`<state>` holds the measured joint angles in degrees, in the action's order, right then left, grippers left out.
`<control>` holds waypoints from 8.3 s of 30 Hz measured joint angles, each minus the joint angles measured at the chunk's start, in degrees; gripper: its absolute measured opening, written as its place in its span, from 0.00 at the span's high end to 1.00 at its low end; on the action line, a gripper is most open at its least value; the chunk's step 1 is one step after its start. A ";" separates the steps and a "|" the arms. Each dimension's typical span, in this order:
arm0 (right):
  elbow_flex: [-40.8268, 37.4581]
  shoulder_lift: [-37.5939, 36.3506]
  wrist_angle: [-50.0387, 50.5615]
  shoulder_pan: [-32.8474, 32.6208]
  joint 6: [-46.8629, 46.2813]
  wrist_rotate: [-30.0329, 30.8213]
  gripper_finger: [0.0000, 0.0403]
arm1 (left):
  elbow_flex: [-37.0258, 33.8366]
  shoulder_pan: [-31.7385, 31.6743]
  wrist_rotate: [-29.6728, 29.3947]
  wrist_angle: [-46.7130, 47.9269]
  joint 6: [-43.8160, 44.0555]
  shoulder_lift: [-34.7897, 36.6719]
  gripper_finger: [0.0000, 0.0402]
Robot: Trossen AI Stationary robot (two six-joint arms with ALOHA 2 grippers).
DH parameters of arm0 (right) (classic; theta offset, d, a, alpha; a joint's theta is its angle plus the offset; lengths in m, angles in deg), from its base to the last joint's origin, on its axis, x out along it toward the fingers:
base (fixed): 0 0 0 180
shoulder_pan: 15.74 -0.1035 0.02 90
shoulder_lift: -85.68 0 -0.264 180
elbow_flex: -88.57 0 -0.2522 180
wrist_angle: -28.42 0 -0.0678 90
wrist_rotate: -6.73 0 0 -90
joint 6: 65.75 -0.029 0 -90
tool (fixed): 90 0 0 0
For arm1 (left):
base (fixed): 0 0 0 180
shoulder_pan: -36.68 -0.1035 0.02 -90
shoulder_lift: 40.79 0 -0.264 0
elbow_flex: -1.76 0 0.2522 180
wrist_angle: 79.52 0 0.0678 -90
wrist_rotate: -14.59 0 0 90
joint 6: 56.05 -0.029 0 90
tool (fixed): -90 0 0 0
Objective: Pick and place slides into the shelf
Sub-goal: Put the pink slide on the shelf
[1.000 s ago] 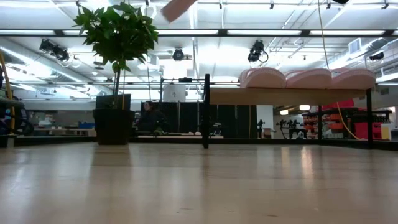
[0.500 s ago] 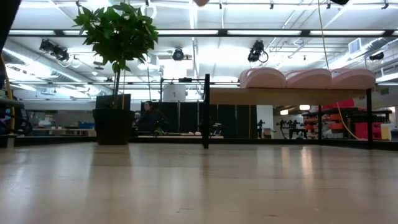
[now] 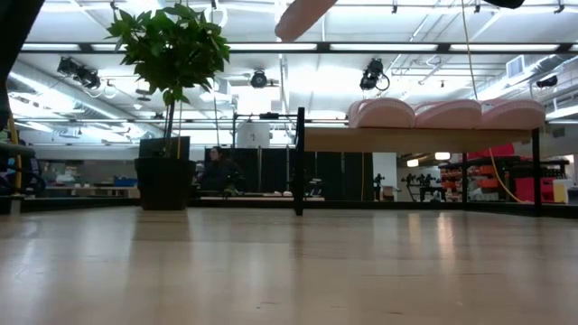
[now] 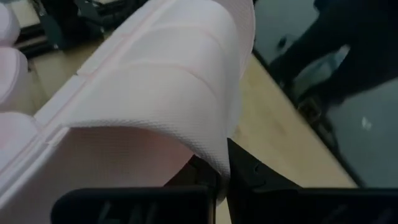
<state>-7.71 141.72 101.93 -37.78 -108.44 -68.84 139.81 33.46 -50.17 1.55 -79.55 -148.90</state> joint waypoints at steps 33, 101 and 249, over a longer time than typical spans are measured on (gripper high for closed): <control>-0.02 4.01 -5.50 9.29 11.53 6.67 0.47 | 7.58 -14.01 4.58 -2.26 -14.64 -7.63 0.97; -0.02 10.59 -28.57 27.56 15.23 0.07 0.47 | 10.29 -22.30 2.90 6.75 -40.36 -14.60 0.97; 13.14 20.27 -11.22 9.39 115.26 16.08 0.48 | 10.69 -20.76 22.68 15.07 -23.23 -9.51 0.97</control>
<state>5.43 162.00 90.71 -28.40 6.82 -52.76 150.50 12.69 -27.49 16.62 -102.78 -158.41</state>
